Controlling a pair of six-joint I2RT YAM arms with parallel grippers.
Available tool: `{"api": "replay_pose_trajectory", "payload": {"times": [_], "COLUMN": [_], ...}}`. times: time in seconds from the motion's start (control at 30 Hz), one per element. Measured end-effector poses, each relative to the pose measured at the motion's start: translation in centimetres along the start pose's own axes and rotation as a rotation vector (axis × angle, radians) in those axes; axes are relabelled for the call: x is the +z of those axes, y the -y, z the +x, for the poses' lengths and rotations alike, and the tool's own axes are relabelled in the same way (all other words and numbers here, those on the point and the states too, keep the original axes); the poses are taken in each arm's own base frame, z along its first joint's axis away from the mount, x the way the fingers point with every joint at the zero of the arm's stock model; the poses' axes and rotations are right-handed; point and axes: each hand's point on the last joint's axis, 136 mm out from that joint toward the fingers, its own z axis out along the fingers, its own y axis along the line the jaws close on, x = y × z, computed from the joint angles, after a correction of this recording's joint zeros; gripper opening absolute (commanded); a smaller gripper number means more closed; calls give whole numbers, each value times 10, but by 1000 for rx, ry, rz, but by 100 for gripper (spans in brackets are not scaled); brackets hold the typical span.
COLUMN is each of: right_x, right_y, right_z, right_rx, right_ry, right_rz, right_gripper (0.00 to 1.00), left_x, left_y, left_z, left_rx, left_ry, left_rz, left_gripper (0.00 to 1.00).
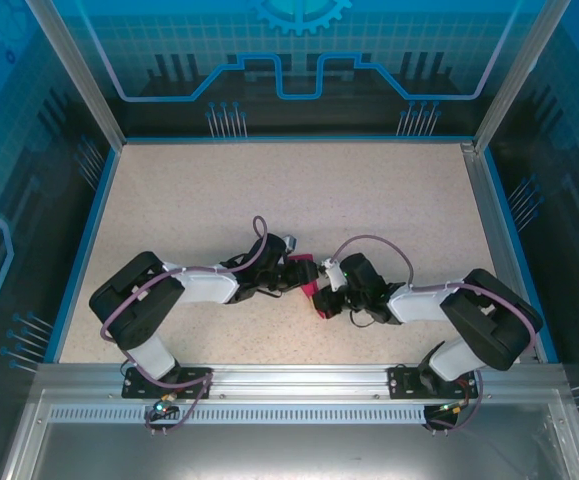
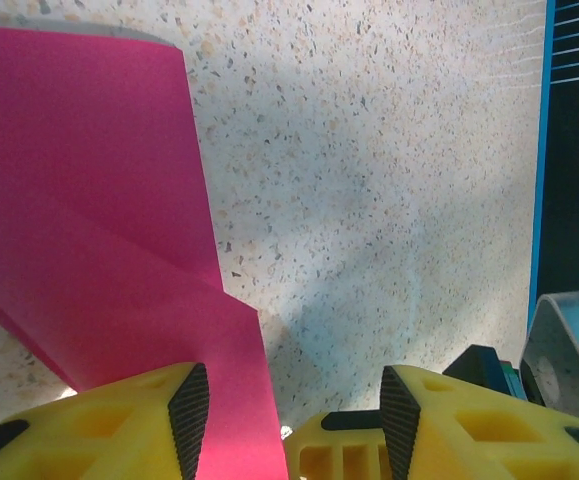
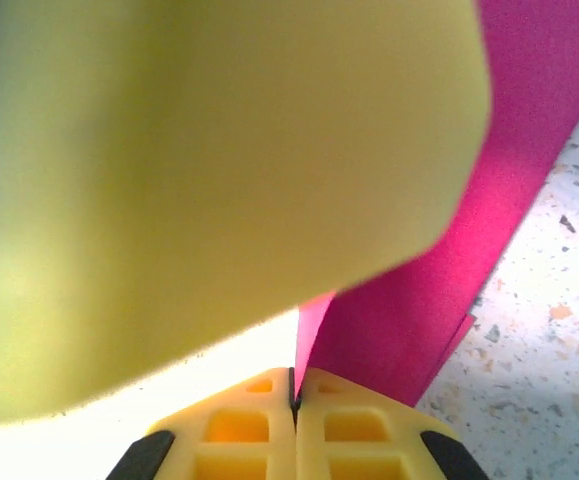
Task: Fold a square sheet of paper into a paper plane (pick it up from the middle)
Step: Fold the wing for the fifth time at the center of the table.
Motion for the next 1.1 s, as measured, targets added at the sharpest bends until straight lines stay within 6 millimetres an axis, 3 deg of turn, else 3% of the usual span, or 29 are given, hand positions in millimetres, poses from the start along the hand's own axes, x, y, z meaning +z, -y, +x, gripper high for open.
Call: {"api": "replay_pose_trajectory", "payload": {"times": [0.5, 1.1], "right_x": [2, 2], "right_y": [4, 13], "right_z": [0, 0], "right_rx": [200, 381], "right_ry": [5, -17], "right_rz": [-113, -144], "right_gripper": [1, 1], "left_x": [-2, -5], "left_y": [10, 19], "left_z": [0, -6], "left_rx": [42, 76], "left_ry": [-7, 28], "left_rz": [44, 85], "left_gripper": [57, 53]}}
